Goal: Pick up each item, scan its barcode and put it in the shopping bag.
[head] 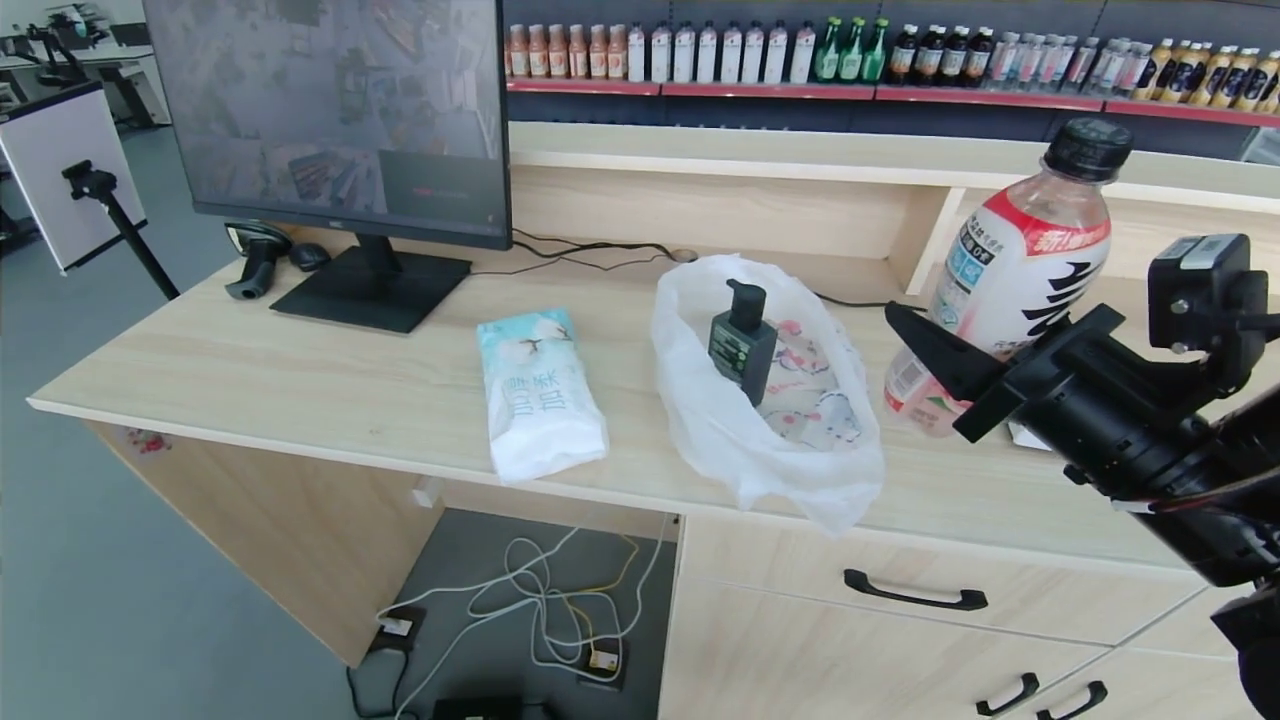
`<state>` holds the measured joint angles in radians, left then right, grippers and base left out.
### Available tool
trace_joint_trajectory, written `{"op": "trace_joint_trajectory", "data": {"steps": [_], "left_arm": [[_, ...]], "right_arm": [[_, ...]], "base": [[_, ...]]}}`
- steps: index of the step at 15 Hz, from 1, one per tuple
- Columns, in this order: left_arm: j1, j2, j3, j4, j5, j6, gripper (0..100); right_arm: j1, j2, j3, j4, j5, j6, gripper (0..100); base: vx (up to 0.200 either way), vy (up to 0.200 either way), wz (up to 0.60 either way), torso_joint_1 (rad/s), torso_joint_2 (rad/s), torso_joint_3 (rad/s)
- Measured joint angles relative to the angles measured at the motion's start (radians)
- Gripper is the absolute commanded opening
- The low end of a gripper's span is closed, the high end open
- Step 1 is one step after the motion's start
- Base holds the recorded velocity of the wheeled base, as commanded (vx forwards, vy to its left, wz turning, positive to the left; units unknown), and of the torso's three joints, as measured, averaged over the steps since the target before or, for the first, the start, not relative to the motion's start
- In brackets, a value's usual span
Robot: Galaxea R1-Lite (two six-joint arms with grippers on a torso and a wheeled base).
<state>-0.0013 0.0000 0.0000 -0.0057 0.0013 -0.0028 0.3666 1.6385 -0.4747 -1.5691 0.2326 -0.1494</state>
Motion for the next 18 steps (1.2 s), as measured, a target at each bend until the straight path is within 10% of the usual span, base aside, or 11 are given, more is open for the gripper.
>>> {"op": "trace_joint_trajectory", "data": {"steps": [18], "left_arm": [[0.000, 0.000, 0.000, 0.000, 0.000, 0.001, 100]], "right_arm": [[0.022, 0.178, -0.058, 0.000, 0.002, 0.071, 0]], "base": [[0.044, 0.000, 0.00, -0.001, 0.00, 0.001]]}}
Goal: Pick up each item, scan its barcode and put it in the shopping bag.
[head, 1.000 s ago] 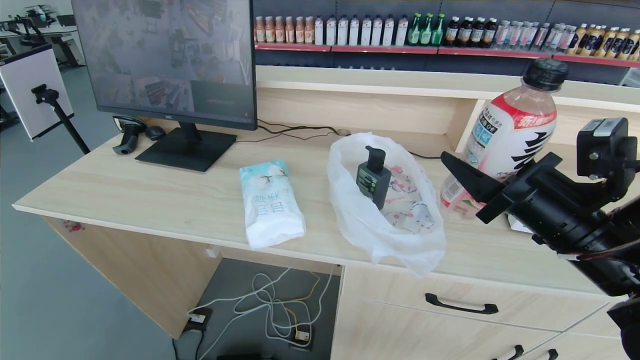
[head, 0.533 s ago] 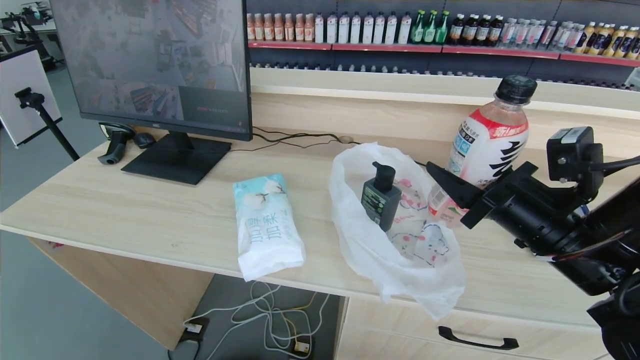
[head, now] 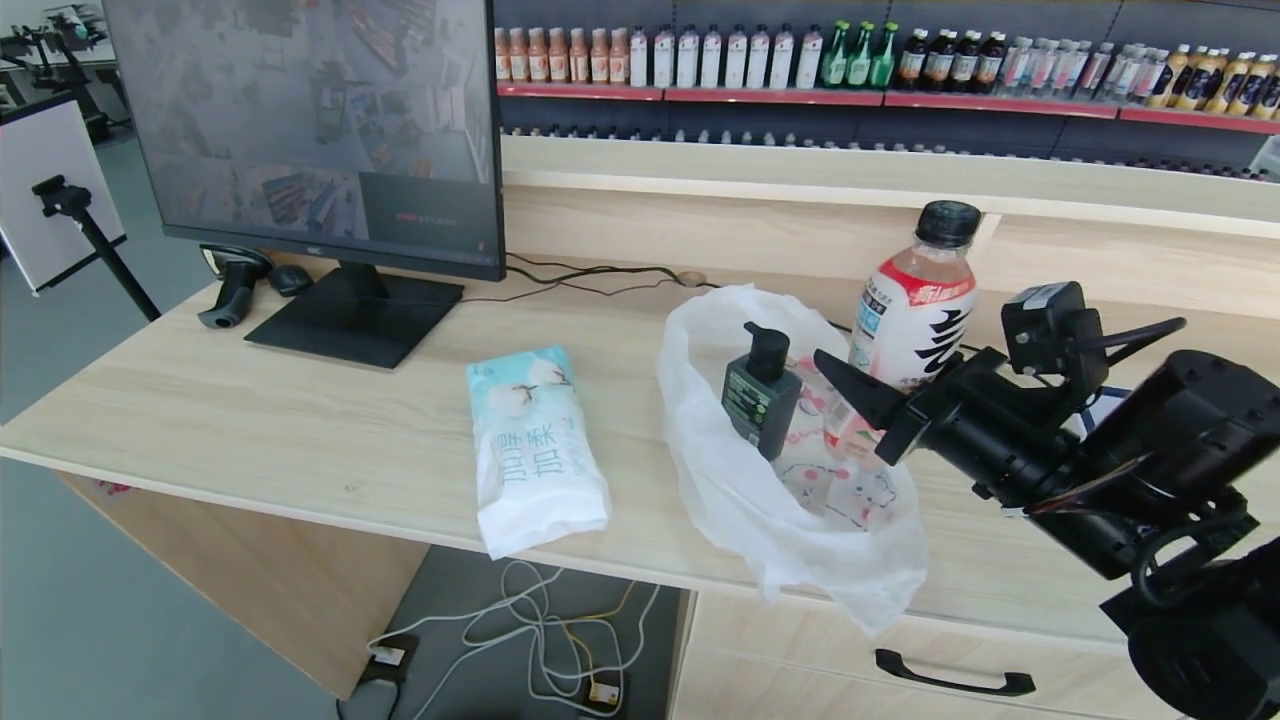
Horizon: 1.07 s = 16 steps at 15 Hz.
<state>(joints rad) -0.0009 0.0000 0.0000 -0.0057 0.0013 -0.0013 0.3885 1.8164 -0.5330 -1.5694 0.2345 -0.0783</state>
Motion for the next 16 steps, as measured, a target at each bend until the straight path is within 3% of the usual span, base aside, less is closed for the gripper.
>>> {"op": "trace_joint_trajectory", "data": {"steps": [9, 16], "left_arm": [[-0.001, 0.000, 0.000, 0.000, 0.000, 0.000, 100], [-0.001, 0.000, 0.000, 0.000, 0.000, 0.000, 100]], "right_arm": [[-0.005, 0.134, -0.056, 0.000, 0.001, 0.005, 0], [-0.003, 0.166, -0.021, -0.016, 0.002, 0.005, 0]], "base": [[0.000, 0.000, 0.00, 0.000, 0.00, 0.000], [0.000, 0.000, 0.00, 0.000, 0.00, 0.000]]}}
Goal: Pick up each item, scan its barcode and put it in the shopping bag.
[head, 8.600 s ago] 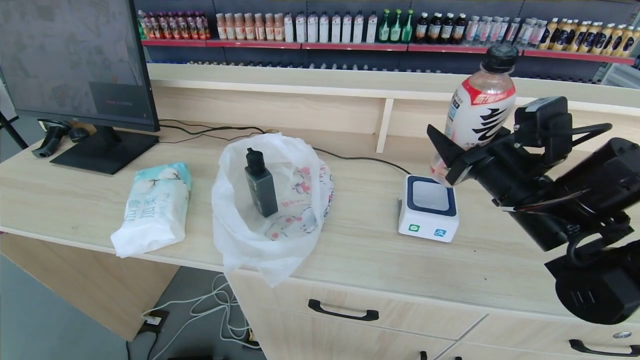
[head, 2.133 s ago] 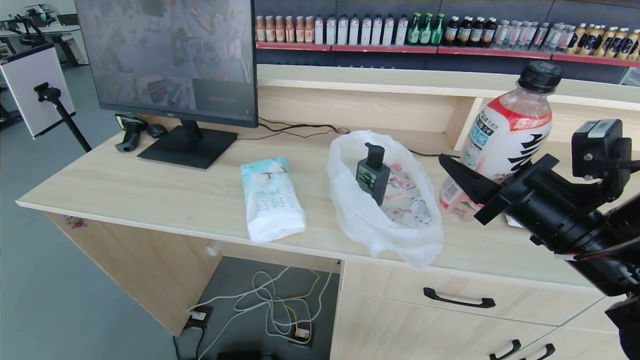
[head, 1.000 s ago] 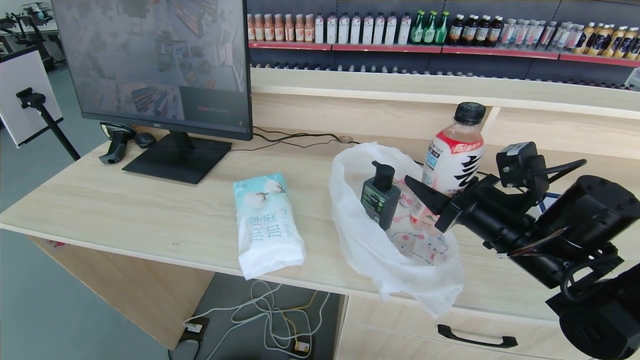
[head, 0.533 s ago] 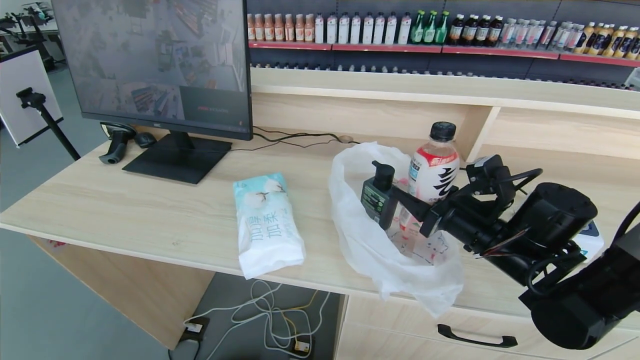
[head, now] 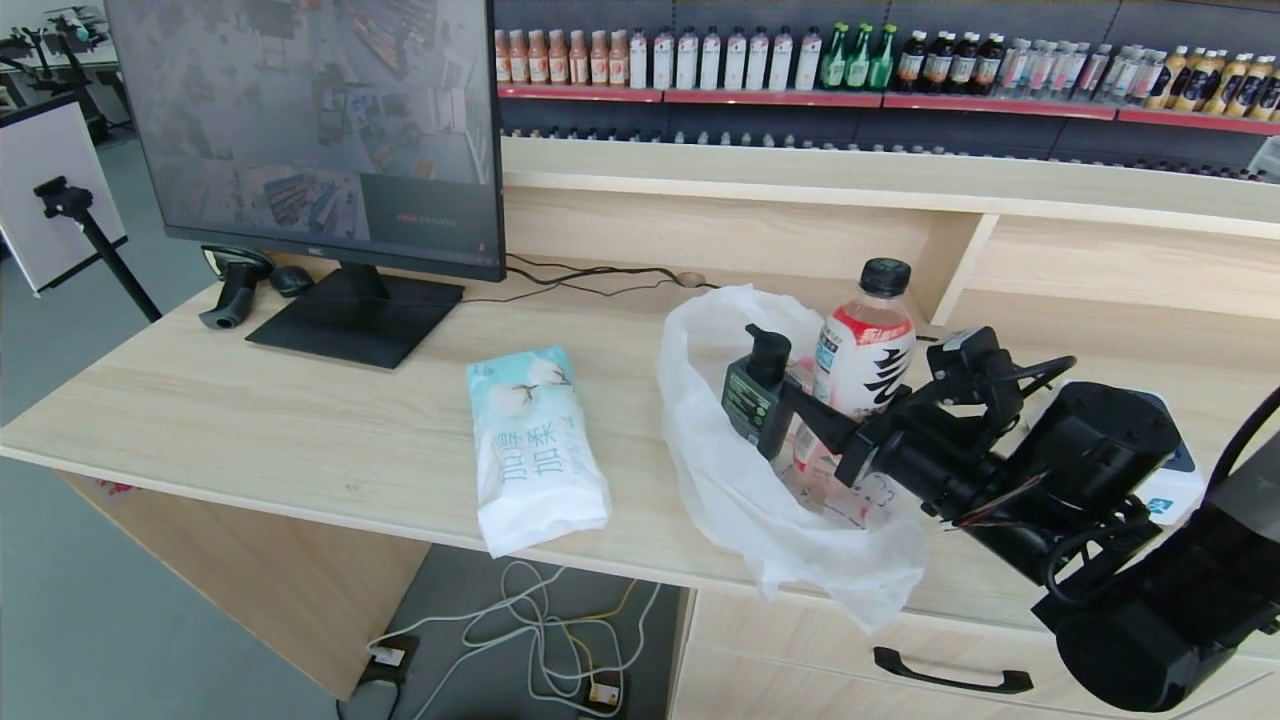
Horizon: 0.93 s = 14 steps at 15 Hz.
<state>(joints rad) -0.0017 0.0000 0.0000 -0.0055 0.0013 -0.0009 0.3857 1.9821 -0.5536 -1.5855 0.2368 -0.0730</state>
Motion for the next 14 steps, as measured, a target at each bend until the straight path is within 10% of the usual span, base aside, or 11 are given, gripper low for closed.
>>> {"op": "trace_joint_trajectory", "data": {"steps": [14], "left_arm": [[0.000, 0.000, 0.000, 0.000, 0.000, 0.001, 100]], "right_arm": [[-0.001, 0.009, 0.041, 0.011, 0.001, -0.003, 0]], "base": [[0.000, 0.000, 0.00, 0.000, 0.00, 0.000]]}}
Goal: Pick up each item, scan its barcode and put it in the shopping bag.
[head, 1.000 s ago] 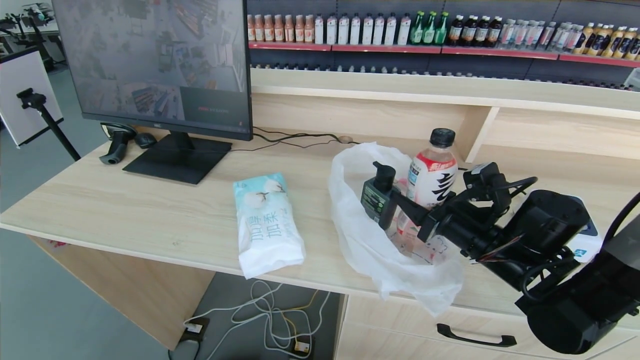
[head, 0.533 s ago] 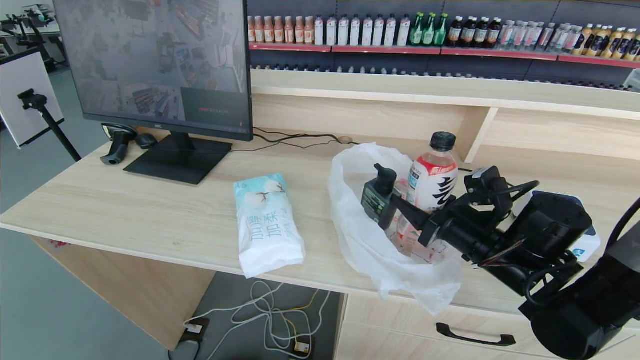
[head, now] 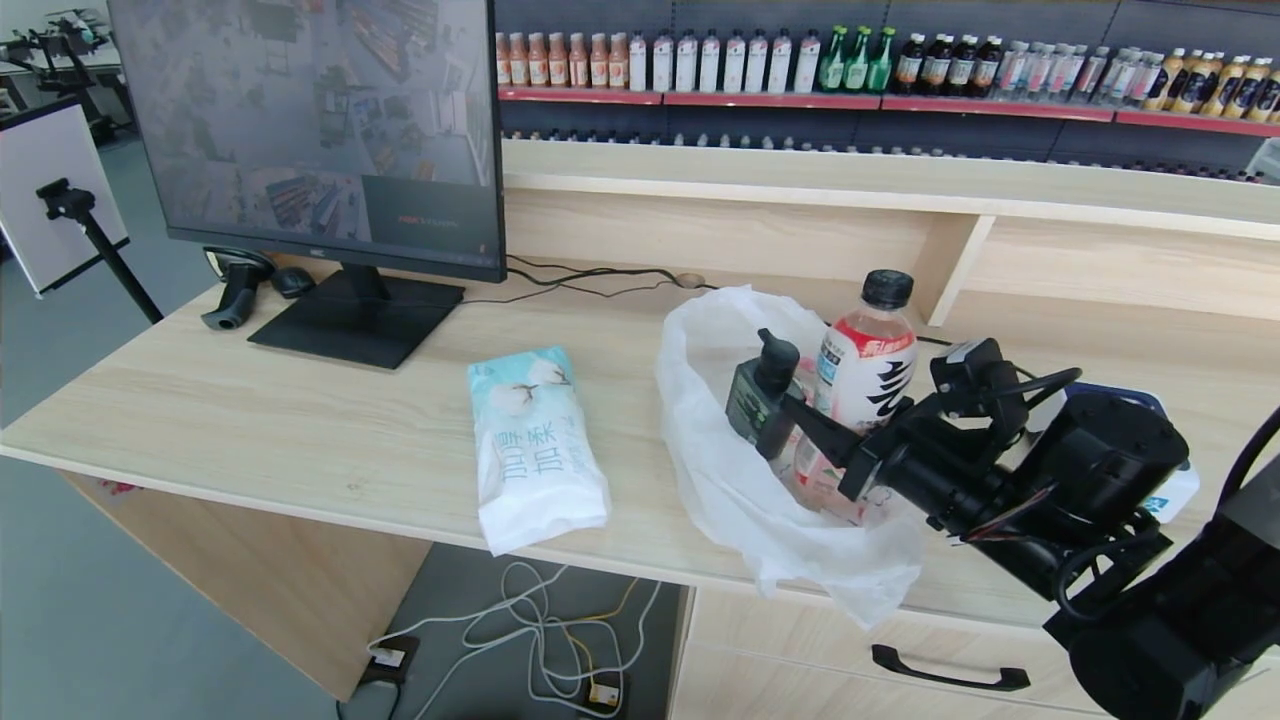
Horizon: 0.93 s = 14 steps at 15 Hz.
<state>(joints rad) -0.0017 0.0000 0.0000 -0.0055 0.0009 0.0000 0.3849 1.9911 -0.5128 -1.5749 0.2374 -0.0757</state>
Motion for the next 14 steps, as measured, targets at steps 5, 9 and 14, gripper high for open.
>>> {"op": "trace_joint_trajectory", "data": {"steps": [5, 9, 14], "left_arm": [[0.002, 0.000, 0.000, 0.000, 0.000, 0.000, 100], [0.000, 0.000, 0.000, 0.000, 0.000, 0.000, 100], [0.000, 0.000, 0.000, 0.000, -0.001, 0.000, 100]], "right_arm": [[-0.002, 0.008, -0.008, 0.027, -0.005, -0.005, 0], [-0.003, 0.014, -0.018, 0.017, -0.003, -0.001, 0], [-0.013, 0.014, -0.064, 0.013, -0.002, 0.000, 0]], "base": [[0.000, 0.000, 0.00, 0.000, 0.00, 0.000], [0.000, 0.000, 0.00, 0.000, 0.00, 0.000], [0.000, 0.000, 0.00, 0.000, 0.00, 0.000]]}}
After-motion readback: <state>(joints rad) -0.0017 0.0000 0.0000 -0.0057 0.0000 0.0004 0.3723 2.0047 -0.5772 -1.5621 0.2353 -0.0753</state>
